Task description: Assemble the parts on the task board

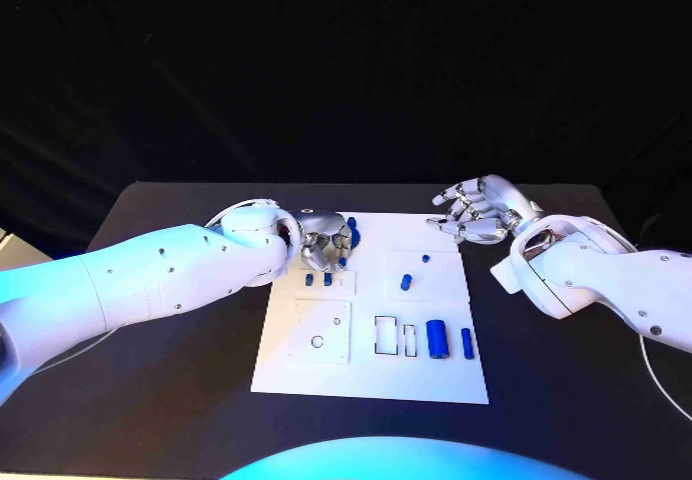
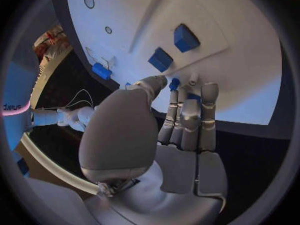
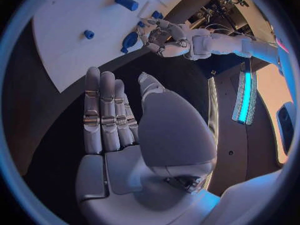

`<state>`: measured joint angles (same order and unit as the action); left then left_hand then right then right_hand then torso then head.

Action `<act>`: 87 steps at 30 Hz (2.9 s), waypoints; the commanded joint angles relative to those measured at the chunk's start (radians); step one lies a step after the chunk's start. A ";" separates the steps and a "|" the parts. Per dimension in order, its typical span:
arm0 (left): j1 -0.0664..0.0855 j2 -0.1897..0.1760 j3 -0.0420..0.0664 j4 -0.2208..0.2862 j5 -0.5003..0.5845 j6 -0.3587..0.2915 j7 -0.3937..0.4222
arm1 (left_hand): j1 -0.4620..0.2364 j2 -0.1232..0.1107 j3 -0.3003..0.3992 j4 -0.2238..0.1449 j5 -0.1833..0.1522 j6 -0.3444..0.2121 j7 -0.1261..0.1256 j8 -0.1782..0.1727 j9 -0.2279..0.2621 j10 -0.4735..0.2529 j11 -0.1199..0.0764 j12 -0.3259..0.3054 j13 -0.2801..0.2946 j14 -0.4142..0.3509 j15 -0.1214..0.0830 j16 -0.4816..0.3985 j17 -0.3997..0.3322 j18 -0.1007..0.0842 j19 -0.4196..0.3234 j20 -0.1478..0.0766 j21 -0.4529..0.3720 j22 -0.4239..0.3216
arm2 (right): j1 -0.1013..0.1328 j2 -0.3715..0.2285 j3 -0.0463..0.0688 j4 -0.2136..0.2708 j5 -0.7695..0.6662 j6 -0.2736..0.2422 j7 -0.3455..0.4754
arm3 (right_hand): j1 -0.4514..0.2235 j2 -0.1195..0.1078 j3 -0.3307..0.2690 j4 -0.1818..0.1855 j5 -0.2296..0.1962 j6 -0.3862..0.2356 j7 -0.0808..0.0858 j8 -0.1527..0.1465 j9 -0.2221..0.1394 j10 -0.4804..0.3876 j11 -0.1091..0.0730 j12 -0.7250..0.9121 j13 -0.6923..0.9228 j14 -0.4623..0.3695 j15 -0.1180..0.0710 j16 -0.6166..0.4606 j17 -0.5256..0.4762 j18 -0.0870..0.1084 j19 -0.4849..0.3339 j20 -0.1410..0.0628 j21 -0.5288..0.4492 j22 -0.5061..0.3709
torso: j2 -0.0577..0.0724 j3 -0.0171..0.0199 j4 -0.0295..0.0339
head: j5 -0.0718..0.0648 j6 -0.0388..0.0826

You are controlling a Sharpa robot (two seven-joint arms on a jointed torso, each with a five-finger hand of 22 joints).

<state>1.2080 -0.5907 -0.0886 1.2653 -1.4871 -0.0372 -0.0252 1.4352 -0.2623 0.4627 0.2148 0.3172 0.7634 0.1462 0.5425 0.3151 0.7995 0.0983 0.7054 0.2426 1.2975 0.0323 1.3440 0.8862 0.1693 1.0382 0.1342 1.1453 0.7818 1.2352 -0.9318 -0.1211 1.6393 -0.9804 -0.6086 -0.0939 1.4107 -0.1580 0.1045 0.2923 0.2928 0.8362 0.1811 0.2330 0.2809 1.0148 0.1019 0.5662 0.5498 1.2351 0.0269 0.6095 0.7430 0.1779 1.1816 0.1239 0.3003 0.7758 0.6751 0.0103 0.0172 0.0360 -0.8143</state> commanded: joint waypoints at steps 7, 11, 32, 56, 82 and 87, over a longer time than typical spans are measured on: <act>-0.004 0.010 0.000 -0.008 -0.006 0.008 0.003 | 0.025 0.013 0.030 -0.014 -0.002 0.023 0.000 -0.010 -0.010 0.021 -0.003 -0.008 -0.014 0.009 -0.007 0.010 -0.002 -0.009 0.009 -0.004 0.015 0.011 | 0.000 0.003 0.000 -0.004 0.073 -0.043 0.074 | 0.009 -0.011 0.047 -0.001 0.014 -0.011 0.025 0.016 -0.012 0.014 0.029 -0.189 -0.240 -0.048 0.036 -0.312 -0.135 0.004 -0.015 0.046 -0.207 -0.249 | 0.000 0.0006 -0.0004 | -0.001 0.003; -0.007 0.016 0.000 -0.016 -0.006 0.004 0.001 | 0.029 0.017 0.037 -0.019 -0.002 0.025 0.002 -0.014 -0.013 0.025 -0.003 -0.011 -0.018 0.011 -0.007 0.013 -0.002 -0.010 0.010 -0.004 0.018 0.015 | 0.000 0.003 0.000 -0.006 0.101 -0.048 0.087 | 0.010 -0.018 0.077 -0.003 0.036 -0.012 0.032 0.021 -0.019 0.017 0.038 -0.232 -0.317 -0.058 0.051 -0.397 -0.191 0.005 -0.026 0.058 -0.239 -0.349 | 0.000 0.0013 -0.0006 | -0.001 0.003; -0.018 0.037 0.000 -0.040 0.003 0.005 0.008 | 0.053 0.049 0.101 -0.082 -0.017 0.095 -0.003 -0.020 -0.023 0.110 -0.024 -0.020 -0.044 0.040 -0.025 0.042 0.029 -0.018 0.041 -0.016 0.069 0.077 | 0.000 0.005 0.000 -0.007 0.135 -0.047 0.098 | 0.006 -0.026 0.093 -0.004 0.042 -0.017 0.040 0.023 -0.026 0.015 0.047 -0.254 -0.370 -0.064 0.062 -0.448 -0.232 0.006 -0.046 0.070 -0.238 -0.432 | -0.001 0.0010 0.0008 | -0.008 -0.002; -0.025 -0.051 0.038 0.053 0.095 -0.068 0.035 | 0.012 0.060 0.139 -0.144 -0.023 0.177 -0.016 -0.042 -0.014 0.194 -0.038 -0.058 -0.057 0.069 -0.040 0.052 0.040 -0.027 0.071 -0.032 0.112 0.130 | -0.001 0.002 0.000 -0.008 0.136 -0.046 0.099 | 0.004 -0.027 0.095 -0.004 0.042 -0.019 0.042 0.023 -0.028 0.011 0.050 -0.257 -0.381 -0.066 0.065 -0.458 -0.240 0.006 -0.050 0.073 -0.238 -0.451 | -0.001 0.0004 0.0026 | -0.011 0.008; -0.024 -0.116 0.059 0.054 0.110 0.006 -0.005 | -0.015 0.055 0.131 -0.141 -0.024 0.184 -0.018 -0.051 -0.011 0.203 -0.039 -0.075 -0.062 0.070 -0.039 0.053 0.037 -0.027 0.068 -0.031 0.110 0.127 | -0.008 0.001 0.000 -0.011 0.138 -0.044 0.101 | 0.006 -0.028 0.097 -0.005 0.043 -0.021 0.044 0.023 -0.030 0.007 0.052 -0.261 -0.392 -0.069 0.068 -0.467 -0.247 0.006 -0.055 0.076 -0.238 -0.469 | -0.001 0.0006 0.0009 | -0.004 0.004; -0.025 -0.106 0.059 0.041 0.107 0.005 -0.003 | -0.016 0.055 0.131 -0.142 -0.024 0.185 -0.018 -0.052 -0.011 0.204 -0.039 -0.077 -0.062 0.070 -0.039 0.053 0.037 -0.027 0.067 -0.031 0.109 0.125 | -0.009 0.001 0.000 -0.011 0.138 -0.044 0.101 | 0.006 -0.028 0.097 -0.005 0.043 -0.021 0.045 0.023 -0.030 0.006 0.052 -0.261 -0.393 -0.070 0.068 -0.468 -0.248 0.006 -0.055 0.076 -0.238 -0.471 | -0.001 0.0012 0.0019 | -0.004 0.002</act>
<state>1.1836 -0.6999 -0.0305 1.3081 -1.3751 -0.0470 -0.0279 1.4285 -0.2110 0.6013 0.0729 0.2936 0.9418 0.1285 0.4933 0.3015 0.9959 0.0594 0.6349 0.1813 1.3615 -0.0069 1.3930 0.9247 0.1535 1.1098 0.1021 1.2536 0.9081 1.2272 -0.9309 -0.1214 1.6276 -0.8400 -0.6542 -0.0080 1.4161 -0.1794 0.1977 0.2867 0.3312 0.8216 0.2067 0.2514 0.2521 1.0229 0.1458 0.3120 0.1576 1.1647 0.0877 0.1463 0.4964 0.1778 1.1337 0.2005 0.0659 0.3060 0.6741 0.0109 0.0184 0.0321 -0.8108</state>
